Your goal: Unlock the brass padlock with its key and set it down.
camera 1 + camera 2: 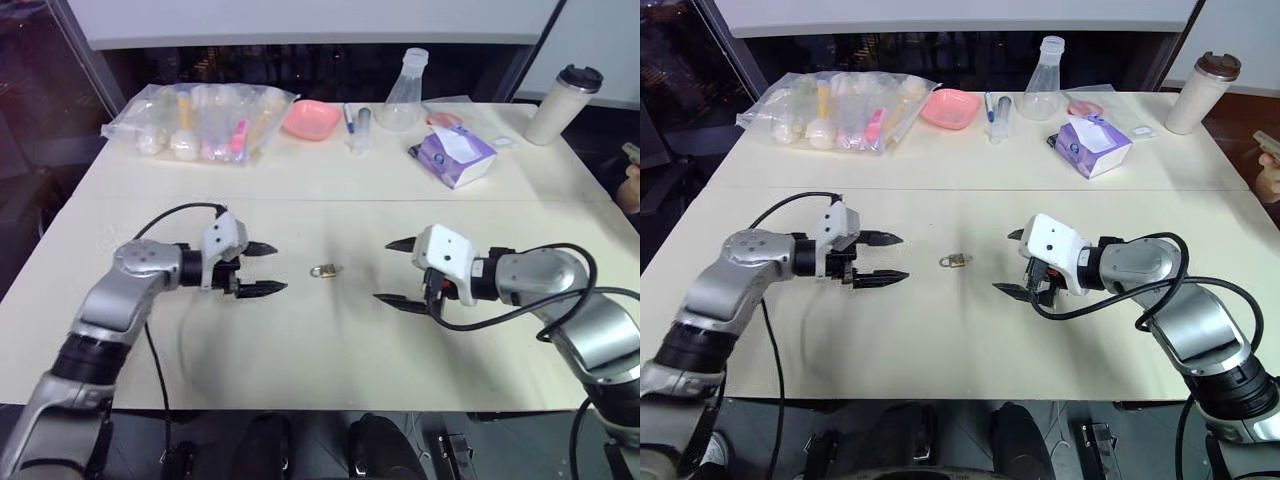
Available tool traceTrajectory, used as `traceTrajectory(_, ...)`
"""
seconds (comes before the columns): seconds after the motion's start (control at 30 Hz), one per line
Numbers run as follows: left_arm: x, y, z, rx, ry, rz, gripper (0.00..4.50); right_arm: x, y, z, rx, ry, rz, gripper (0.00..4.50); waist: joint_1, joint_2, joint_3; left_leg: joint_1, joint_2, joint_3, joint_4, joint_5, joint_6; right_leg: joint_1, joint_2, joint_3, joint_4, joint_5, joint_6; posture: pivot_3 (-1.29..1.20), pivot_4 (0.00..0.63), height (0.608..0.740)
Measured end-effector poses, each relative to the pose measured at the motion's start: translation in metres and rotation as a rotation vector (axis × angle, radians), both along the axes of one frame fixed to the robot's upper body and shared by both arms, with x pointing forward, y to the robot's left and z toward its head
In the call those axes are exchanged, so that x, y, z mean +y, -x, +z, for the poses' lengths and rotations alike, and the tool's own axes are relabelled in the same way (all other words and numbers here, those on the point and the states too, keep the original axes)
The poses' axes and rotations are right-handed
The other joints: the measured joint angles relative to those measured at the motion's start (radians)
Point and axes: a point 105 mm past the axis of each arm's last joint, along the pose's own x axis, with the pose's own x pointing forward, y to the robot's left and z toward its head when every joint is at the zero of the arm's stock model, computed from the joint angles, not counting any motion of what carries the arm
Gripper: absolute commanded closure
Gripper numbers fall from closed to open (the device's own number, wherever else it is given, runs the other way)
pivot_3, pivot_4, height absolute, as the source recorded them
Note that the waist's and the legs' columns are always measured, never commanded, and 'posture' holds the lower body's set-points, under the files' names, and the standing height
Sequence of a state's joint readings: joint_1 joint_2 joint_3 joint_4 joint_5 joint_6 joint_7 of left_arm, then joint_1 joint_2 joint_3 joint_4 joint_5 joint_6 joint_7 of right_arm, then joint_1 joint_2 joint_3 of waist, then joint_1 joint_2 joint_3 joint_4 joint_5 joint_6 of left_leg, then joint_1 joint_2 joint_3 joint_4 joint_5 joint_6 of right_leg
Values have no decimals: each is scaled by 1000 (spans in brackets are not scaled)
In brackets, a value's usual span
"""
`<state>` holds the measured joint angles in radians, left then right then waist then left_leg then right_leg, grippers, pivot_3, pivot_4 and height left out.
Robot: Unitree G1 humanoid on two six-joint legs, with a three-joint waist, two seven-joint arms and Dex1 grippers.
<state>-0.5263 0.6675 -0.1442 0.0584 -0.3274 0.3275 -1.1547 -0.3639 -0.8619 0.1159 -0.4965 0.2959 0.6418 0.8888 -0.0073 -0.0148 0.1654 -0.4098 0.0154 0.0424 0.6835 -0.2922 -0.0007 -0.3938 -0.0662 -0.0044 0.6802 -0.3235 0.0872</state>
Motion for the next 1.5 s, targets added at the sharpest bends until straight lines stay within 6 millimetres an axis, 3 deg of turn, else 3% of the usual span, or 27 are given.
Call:
traceTrajectory(0.1,-16,-10,-1,-30,-4,-50,28,3,2,2,-12,-7,-11,0,-2,0,0,0,0,0,0,0,0,0,1,0,0,0,0,0,150,715)
traceTrajectory(0.27,-55,-24,-29,25,-19,-136,28,3,11,-2,-10,-6,-44,0,11,0,0,-1,0,1,1,0,1,0,2,0,0,0,0,0,150,715)
traceTrajectory(0.47,-63,-41,-57,-12,-119,-138,28,-3,13,-1,-22,-4,-104,0,13,-1,0,-1,0,1,1,0,0,-1,3,0,1,0,0,0,150,715)
traceTrajectory(0.57,-73,-47,-56,-77,-139,-161,867,-3,16,1,-36,1,-112,0,22,-1,0,0,-1,1,2,0,1,1,2,0,1,0,0,0,150,715)
traceTrajectory(0.8,-79,-47,-60,-101,-136,-183,3756,-4,17,1,-42,4,-128,0,20,-1,0,1,0,0,3,0,1,2,2,0,1,0,1,0,150,715)
traceTrajectory(1.03,-77,-47,-59,-103,-138,-186,3749,-3,15,4,-60,4,-123,0,18,-1,0,1,0,0,3,0,1,2,2,0,1,0,1,0,150,715)
traceTrajectory(1.17,-57,-47,-52,-86,-156,-194,3749,2,-1,14,-184,33,-99,0,-3,-1,0,0,1,0,1,0,1,-1,3,0,2,0,0,0,150,715)
traceTrajectory(1.23,-45,-47,-42,-72,-142,-194,3749,5,-11,14,-242,56,-86,0,-8,-1,0,-1,1,1,1,0,0,-3,4,0,3,0,0,0,150,715)
traceTrajectory(1.5,-30,-34,2,-46,-76,-281,3749,37,-29,-6,-540,267,163,0,-4,-2,1,-3,0,3,2,0,0,-5,4,0,2,0,1,0,150,715)
